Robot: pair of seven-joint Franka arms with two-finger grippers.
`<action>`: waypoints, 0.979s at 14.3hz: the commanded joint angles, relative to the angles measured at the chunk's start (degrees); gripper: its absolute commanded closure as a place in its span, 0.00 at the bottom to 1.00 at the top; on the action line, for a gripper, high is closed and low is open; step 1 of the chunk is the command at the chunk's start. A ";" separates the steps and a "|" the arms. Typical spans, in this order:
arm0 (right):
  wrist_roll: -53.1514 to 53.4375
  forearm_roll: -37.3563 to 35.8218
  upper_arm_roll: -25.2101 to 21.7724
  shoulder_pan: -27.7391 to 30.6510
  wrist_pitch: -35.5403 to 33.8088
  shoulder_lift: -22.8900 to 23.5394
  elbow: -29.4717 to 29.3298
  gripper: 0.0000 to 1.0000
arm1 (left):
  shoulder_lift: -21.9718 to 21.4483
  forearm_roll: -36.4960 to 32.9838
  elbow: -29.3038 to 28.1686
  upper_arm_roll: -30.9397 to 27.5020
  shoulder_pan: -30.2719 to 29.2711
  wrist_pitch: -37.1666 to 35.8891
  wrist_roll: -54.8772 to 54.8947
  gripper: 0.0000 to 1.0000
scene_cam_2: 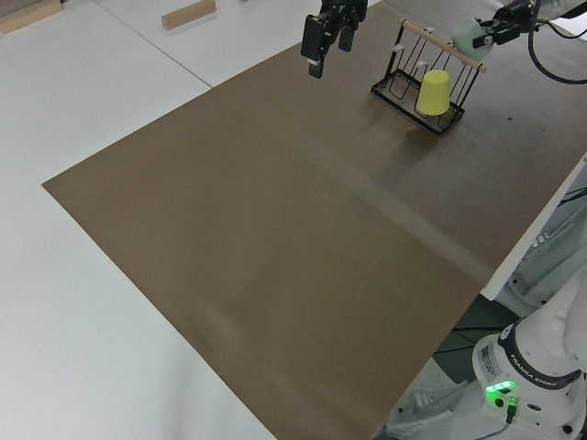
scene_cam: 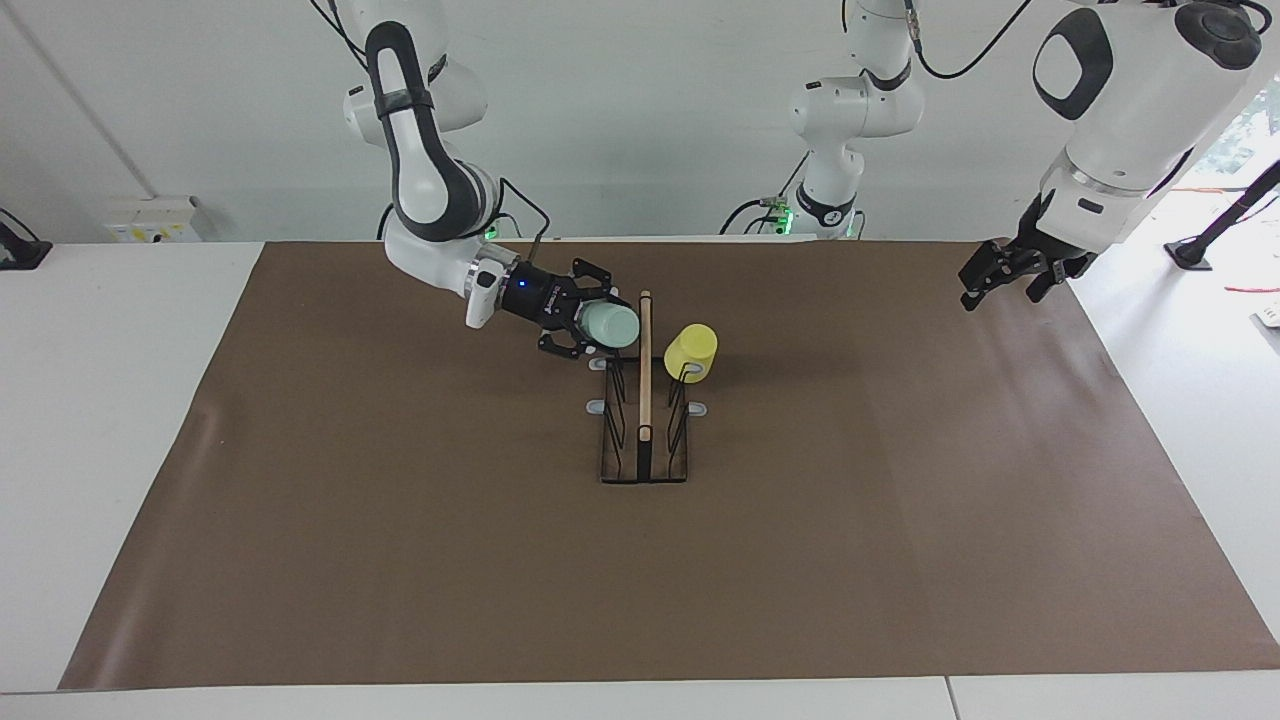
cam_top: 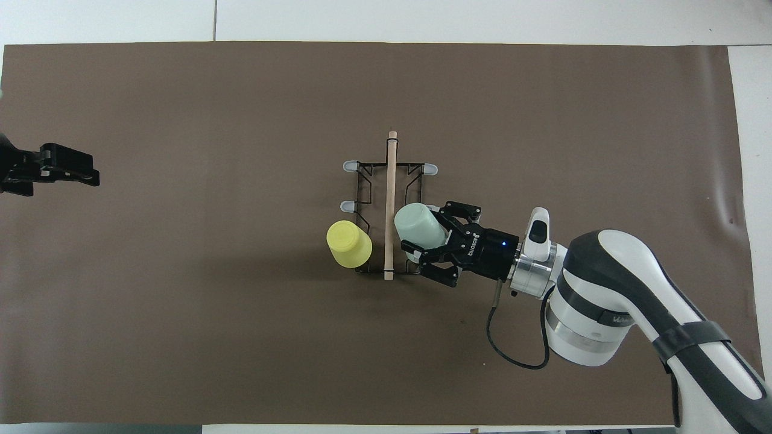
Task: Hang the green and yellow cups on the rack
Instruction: 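Hang the green cup on a rack peg and open the right gripper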
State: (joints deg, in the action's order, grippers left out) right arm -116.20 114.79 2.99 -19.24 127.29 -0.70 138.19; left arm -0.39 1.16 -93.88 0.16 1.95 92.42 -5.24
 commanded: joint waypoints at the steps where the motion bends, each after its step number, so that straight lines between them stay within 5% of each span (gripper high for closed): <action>1: -3.50 1.75 -0.35 -0.36 -0.46 -0.10 1.72 1.00 | 0.93 -1.07 3.00 0.19 -0.20 -4.00 1.63 0.00; 13: -8.08 4.56 -0.35 -1.23 -0.81 0.96 6.91 1.00 | -0.66 -2.12 0.54 0.28 0.07 -3.56 5.15 0.00; 14: -8.08 4.82 -0.35 -1.59 -0.73 0.96 6.83 0.89 | -0.66 -2.13 0.45 0.28 0.07 -3.47 5.15 0.00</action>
State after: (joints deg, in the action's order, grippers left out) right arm -122.70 117.54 2.92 -19.65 127.28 0.19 144.12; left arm -0.34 0.21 -92.74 0.41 1.99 88.83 -1.25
